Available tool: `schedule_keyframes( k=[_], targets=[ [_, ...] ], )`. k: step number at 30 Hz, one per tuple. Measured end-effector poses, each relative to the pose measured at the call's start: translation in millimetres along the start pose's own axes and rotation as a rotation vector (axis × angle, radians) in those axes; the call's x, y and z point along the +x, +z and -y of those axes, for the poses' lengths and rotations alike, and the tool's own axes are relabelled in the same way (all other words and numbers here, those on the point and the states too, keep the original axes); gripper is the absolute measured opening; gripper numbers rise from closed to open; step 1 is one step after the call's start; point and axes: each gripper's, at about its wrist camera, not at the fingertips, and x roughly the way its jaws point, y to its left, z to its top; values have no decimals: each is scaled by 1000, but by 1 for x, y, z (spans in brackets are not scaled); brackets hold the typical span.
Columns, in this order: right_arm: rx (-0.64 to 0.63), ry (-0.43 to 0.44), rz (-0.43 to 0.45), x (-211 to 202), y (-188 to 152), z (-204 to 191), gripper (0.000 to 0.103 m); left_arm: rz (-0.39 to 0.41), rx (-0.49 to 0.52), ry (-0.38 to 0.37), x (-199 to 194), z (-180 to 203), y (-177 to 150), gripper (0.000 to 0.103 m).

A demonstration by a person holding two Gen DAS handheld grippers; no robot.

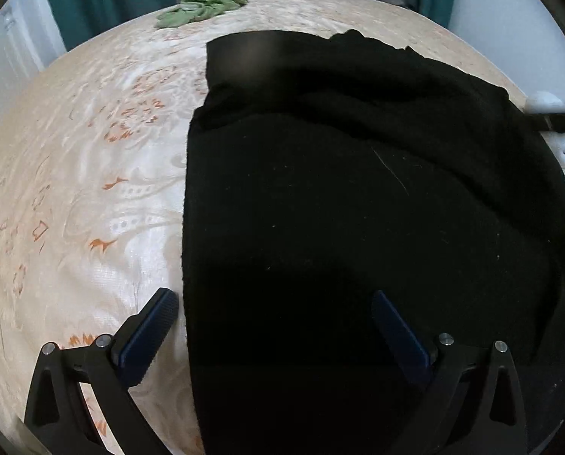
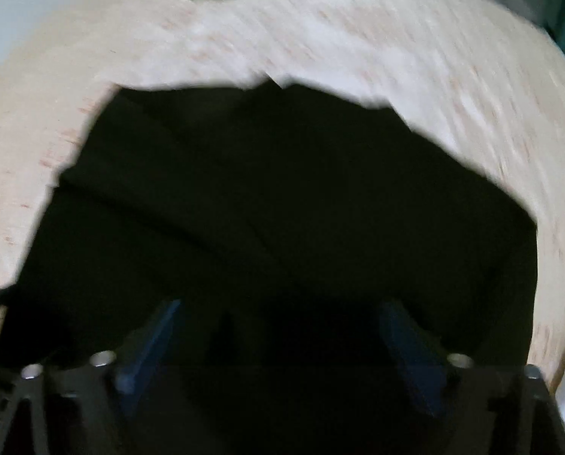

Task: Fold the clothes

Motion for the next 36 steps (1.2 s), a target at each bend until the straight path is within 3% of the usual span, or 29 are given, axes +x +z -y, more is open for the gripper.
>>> schedule_keyframes(
  k=[6,8,11,16,20,21,22,23,24,26,30,32,34,36],
  targets=[
    [42,-198,55,-42,-91,40,82,-41,18,-45,-3,-11,2,103],
    [142,-192,46,-52,-119,64,82,-47,42,-34,-4,-14,-1,103],
    [295,-95,42,-59,-143,90,82,-41,88,-28,-6,-20,-7,103],
    [290,-106,74,-55,-130,88,82,-49,112,-27,-9,-21,-8,103],
    [187,-227,61,-28,-110,74,80,-37,123,-17,-10,-18,-10,103],
    [154,-244,41,-21,-110,64,72,-37,122,-21,-11,-18,-10,103],
    [113,-255,20,-13,-109,59,54,-38,121,-25,-11,-19,-11,103],
    [72,-261,10,-9,-110,53,42,-38,120,-29,-12,-20,-11,103],
    [33,-275,13,-11,-111,48,11,-38,120,-30,-12,-21,-12,103],
    [-13,-306,37,-24,-112,43,7,-36,122,-27,-14,-22,-13,103],
    [87,-211,128,-81,-113,72,7,-35,119,-30,-16,-25,-16,103],
    [106,-222,149,-99,-119,80,7,-36,116,-35,-17,-27,-18,103],
    [84,-288,121,-96,-126,82,7,-35,116,-33,-18,-28,-19,103],
    [43,-344,5,-70,-138,86,13,-42,111,-31,-21,-31,-21,103]
  ],
)
